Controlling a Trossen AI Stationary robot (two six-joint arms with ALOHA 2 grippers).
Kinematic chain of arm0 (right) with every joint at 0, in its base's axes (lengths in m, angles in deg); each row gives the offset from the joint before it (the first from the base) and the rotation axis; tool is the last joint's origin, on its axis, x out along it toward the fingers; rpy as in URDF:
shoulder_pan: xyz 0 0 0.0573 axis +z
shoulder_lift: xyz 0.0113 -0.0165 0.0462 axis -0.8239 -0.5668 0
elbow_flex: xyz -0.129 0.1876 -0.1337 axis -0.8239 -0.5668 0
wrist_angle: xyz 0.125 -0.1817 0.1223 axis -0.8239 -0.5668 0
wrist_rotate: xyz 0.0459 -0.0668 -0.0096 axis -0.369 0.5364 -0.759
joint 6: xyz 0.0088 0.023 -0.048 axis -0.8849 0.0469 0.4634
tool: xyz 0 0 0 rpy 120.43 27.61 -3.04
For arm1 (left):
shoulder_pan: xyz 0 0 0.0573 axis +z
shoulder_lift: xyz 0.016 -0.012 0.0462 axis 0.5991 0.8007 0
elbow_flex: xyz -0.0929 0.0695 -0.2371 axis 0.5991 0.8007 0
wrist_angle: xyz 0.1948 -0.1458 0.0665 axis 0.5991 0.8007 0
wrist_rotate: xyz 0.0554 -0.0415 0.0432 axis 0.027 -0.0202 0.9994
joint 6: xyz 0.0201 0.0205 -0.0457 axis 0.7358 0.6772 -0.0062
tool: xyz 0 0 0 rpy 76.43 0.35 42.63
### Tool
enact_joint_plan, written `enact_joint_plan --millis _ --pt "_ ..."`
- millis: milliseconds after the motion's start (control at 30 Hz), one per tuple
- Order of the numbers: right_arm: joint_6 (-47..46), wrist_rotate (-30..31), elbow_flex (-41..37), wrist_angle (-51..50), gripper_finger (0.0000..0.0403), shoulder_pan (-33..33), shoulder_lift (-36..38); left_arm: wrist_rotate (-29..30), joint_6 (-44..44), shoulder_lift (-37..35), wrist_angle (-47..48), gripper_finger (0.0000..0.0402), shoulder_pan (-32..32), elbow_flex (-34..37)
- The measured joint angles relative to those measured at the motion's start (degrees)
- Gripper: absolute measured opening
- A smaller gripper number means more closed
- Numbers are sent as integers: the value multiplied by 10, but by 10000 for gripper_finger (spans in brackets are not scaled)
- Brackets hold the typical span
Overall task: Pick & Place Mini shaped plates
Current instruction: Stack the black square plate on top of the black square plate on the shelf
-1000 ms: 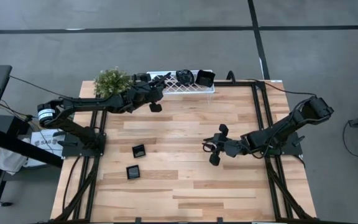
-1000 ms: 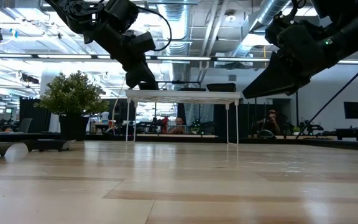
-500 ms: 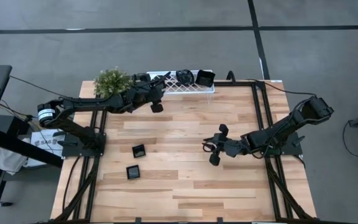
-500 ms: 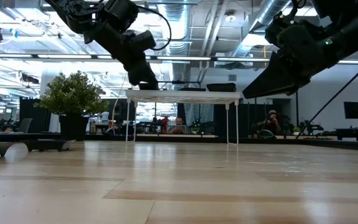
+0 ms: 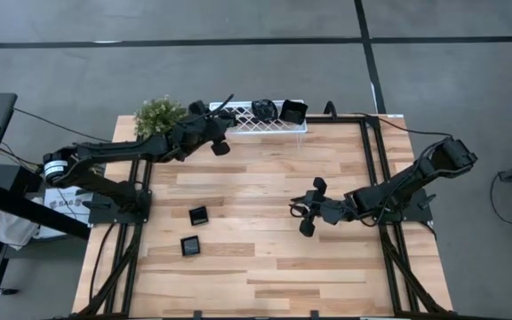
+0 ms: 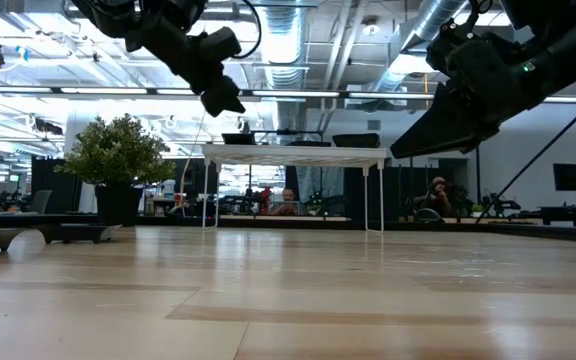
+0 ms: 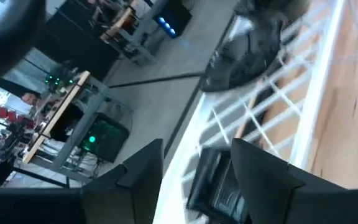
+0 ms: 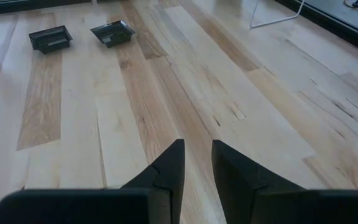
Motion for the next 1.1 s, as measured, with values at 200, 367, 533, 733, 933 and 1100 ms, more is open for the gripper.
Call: enact_joint_plan --millis 200,367,533,733,933,1100 --pt "0 0 0 3 76 0 0 40 12 17 -1 177 -1 1" --pt "0 0 0 4 76 -1 0 97 39 23 -78 162 7 1" --pt "0 0 0 4 76 -5 0 76 48 22 -143 150 17 0" --pt "0 -2 0 4 76 -4 0 62 52 51 -159 139 37 0" --pt "0 -2 0 4 76 -4 0 58 112 98 -224 132 52 1" --pt "1 -2 0 3 76 -4 0 58 125 115 -252 131 52 1"
